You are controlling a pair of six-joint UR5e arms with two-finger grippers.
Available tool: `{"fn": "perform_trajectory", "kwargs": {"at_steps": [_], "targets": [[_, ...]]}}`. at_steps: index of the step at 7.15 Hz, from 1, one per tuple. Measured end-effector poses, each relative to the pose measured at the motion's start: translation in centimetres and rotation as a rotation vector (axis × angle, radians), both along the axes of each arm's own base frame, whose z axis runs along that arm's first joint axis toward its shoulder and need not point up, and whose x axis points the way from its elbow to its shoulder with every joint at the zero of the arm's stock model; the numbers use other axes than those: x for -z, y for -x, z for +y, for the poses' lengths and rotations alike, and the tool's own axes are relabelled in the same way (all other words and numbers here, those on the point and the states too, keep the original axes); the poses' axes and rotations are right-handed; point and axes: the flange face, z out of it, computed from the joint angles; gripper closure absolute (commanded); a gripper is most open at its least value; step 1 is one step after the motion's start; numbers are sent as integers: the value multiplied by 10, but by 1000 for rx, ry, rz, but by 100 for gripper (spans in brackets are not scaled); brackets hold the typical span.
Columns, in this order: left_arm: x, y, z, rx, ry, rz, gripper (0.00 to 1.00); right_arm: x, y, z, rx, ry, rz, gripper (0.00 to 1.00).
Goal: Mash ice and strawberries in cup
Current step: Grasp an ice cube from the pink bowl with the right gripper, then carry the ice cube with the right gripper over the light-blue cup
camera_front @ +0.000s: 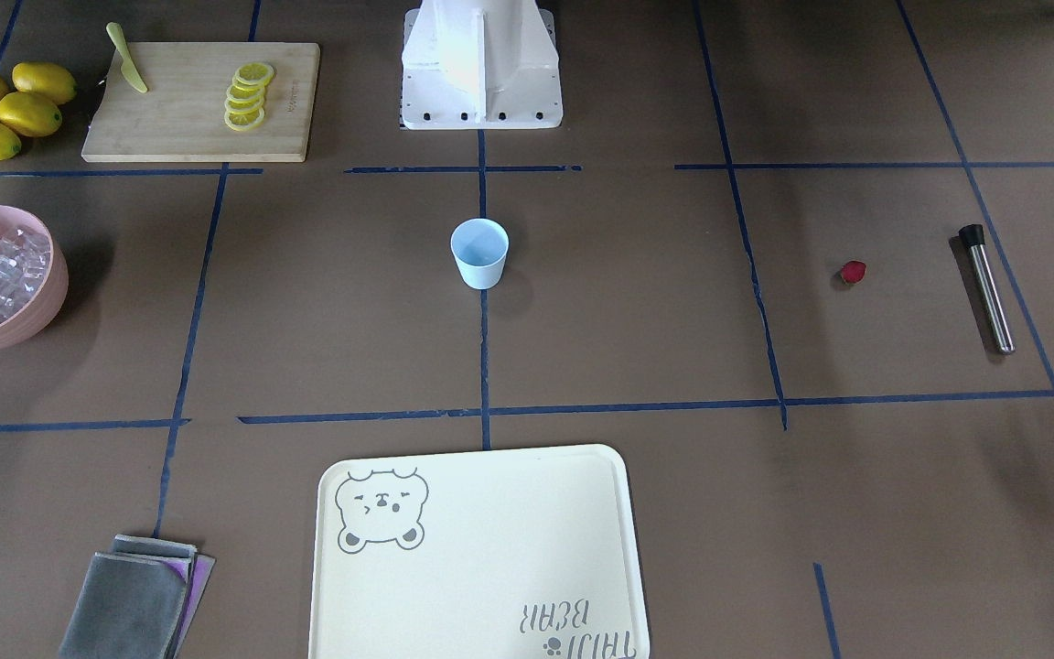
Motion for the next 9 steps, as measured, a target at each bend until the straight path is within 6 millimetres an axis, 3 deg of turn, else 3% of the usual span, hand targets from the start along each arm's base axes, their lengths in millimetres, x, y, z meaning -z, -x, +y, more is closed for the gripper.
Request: {"fn": "perform_trajectory", "kwargs": {"at_steps": [1,2,4,6,7,9], "targets": [[0,0,0,0,0,0,0,15,-10,-1,-24,-28,-7,100],[0,0,0,0,0,0,0,36,-13,-15,-42,-68,-22,100],[0,0,0,3,3,0,0,108,15,-74,-33,-133,-47,100],[1,0,-1,4,3,0,0,214,87,-129,-2,-129,-61,100],[1,0,-1,3,2,0,0,266,140,-139,-9,-99,-62,100],[1,0,-1,3,1,0,0,348,263,-114,-52,-45,-50,99]]}}
